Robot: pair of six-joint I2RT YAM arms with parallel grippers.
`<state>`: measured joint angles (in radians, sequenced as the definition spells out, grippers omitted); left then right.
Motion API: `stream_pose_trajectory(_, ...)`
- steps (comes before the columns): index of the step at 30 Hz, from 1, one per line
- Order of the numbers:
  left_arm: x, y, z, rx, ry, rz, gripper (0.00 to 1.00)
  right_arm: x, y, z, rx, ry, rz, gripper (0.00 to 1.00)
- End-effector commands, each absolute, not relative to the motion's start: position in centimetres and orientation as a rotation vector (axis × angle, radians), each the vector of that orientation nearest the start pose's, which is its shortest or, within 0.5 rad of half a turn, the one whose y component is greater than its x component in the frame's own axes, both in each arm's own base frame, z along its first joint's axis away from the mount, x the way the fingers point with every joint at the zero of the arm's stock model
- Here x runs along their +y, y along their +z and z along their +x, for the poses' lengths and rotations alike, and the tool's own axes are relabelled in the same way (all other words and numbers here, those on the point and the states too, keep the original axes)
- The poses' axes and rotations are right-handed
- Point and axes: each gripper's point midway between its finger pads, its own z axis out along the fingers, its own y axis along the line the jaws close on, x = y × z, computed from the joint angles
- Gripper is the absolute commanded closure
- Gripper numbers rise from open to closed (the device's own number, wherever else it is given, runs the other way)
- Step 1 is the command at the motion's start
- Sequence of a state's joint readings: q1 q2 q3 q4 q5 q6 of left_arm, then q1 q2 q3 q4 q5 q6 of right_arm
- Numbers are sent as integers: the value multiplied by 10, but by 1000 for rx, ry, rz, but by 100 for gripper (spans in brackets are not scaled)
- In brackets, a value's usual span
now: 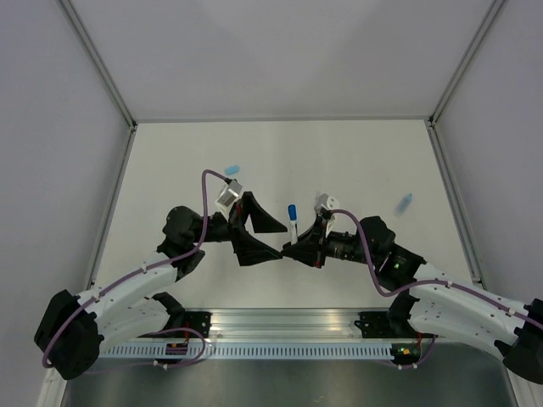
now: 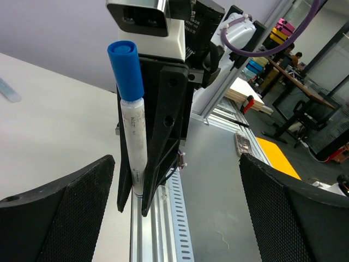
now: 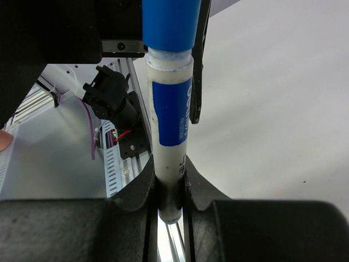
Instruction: Insert the pens into the pen caps
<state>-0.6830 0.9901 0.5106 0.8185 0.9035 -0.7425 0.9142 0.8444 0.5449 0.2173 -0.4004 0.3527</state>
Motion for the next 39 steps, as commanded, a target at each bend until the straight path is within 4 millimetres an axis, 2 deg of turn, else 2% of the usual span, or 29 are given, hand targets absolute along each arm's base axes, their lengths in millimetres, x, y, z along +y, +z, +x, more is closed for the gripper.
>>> stream_pose_trajectory(1,-297,323,113,1296,-1726,900,0,304,264,133,1526,1269,-803,100)
stream_pose_trajectory(4,-302,322,123,1374,-1713,859,0,304,266,133,1521,1270,-804,100)
stream_pose_trajectory(7,-301,329,127,1310,-1634,896,0,305,265,131,1524,1276,-813,100)
stream_pose_trajectory(9,-300,328,132,1356,-1598,871,2,306,263,130,1526,1286,-822,100)
stream_pose_trajectory(10,-300,336,143,1352,-1533,827,3,307,263,129,1527,1290,-828,100)
stream_pose_trajectory(13,-300,338,157,1393,-1477,764,10,311,261,128,1536,1302,-838,100)
stream_pose_trajectory(16,-304,351,166,1376,-1464,746,18,313,258,127,1548,1302,-851,100)
stream_pose_trajectory(22,-310,369,168,1334,-1495,756,20,314,257,127,1553,1302,-853,100)
stream_pose_trajectory(25,-312,371,172,1343,-1491,754,21,314,257,125,1553,1306,-858,100)
stream_pose_trajectory(29,-315,367,176,1372,-1485,757,27,315,259,123,1548,1316,-864,100)
stream_pose_trajectory(33,-317,365,177,1379,-1494,756,36,315,257,122,1552,1316,-866,100)
stream_pose_trajectory(39,-321,357,173,1404,-1527,790,40,316,257,123,1560,1312,-863,100)
